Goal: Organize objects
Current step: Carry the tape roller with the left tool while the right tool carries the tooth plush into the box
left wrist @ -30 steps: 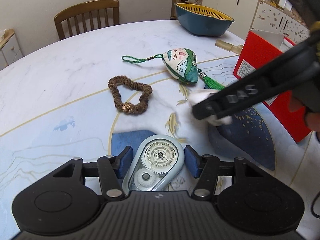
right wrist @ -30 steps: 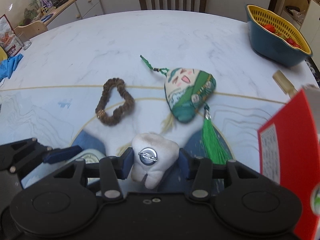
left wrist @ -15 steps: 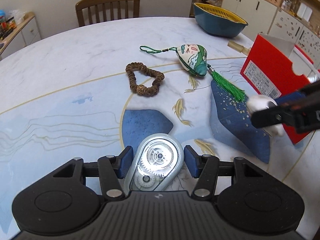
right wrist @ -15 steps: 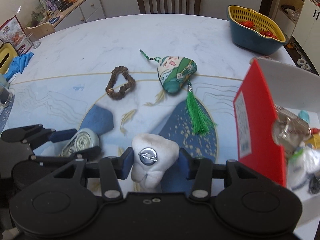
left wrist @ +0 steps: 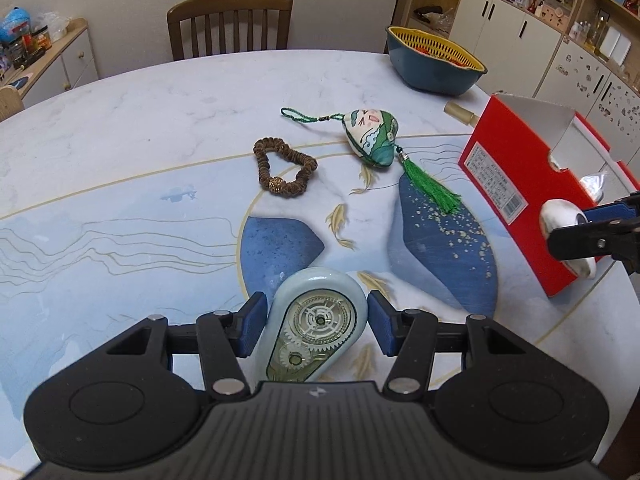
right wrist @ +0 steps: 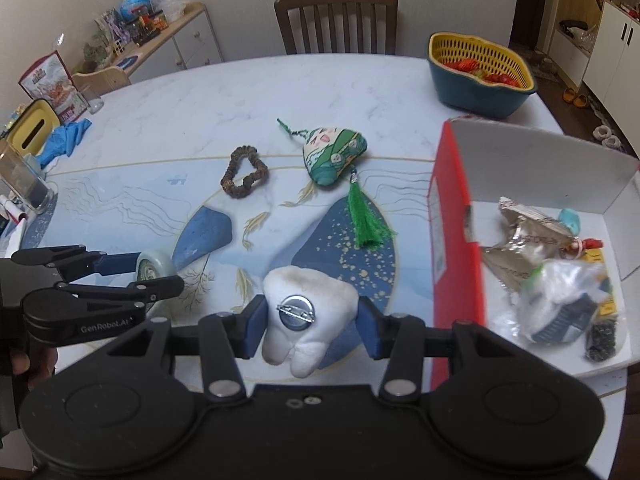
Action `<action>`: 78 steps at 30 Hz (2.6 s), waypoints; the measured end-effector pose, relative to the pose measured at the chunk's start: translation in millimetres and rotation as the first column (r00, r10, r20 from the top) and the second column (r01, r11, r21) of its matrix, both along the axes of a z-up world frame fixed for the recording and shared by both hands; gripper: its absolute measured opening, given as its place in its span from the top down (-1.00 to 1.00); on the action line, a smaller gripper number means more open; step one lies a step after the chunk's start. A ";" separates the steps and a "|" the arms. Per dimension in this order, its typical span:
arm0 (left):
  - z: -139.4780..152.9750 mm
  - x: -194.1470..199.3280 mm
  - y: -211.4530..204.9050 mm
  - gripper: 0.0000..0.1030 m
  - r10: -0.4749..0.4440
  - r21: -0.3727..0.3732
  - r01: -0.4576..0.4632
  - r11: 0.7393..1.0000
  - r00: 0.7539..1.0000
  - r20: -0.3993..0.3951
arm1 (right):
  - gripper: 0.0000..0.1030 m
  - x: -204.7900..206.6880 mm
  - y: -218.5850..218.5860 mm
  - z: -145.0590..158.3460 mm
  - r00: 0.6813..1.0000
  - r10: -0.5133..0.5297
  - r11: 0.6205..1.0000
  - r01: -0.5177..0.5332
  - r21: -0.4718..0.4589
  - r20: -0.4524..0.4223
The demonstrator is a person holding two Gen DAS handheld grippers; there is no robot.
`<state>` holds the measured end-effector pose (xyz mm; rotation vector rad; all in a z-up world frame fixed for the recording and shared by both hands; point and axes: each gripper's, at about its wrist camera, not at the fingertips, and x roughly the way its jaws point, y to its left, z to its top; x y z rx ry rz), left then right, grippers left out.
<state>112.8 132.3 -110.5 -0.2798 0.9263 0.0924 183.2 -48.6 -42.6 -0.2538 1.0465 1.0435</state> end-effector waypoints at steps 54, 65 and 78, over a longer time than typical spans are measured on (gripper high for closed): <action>90.3 208.8 -216.7 -0.05 -0.261 0.042 0.259 0.965 0.964 0.051 | 0.11 184.2 -192.8 -35.8 0.987 -0.151 0.988 0.151 0.013 0.061; 68.7 260.0 -254.7 -0.03 -0.332 0.070 0.331 0.941 0.943 -0.004 | 0.11 202.3 -164.6 -59.5 0.994 -0.084 0.996 0.086 -0.027 0.070; 38.8 297.2 -267.8 -0.03 -0.345 0.084 0.350 0.933 0.937 -0.060 | 0.10 225.4 -135.6 -81.1 0.997 -0.056 0.997 0.059 -0.059 0.044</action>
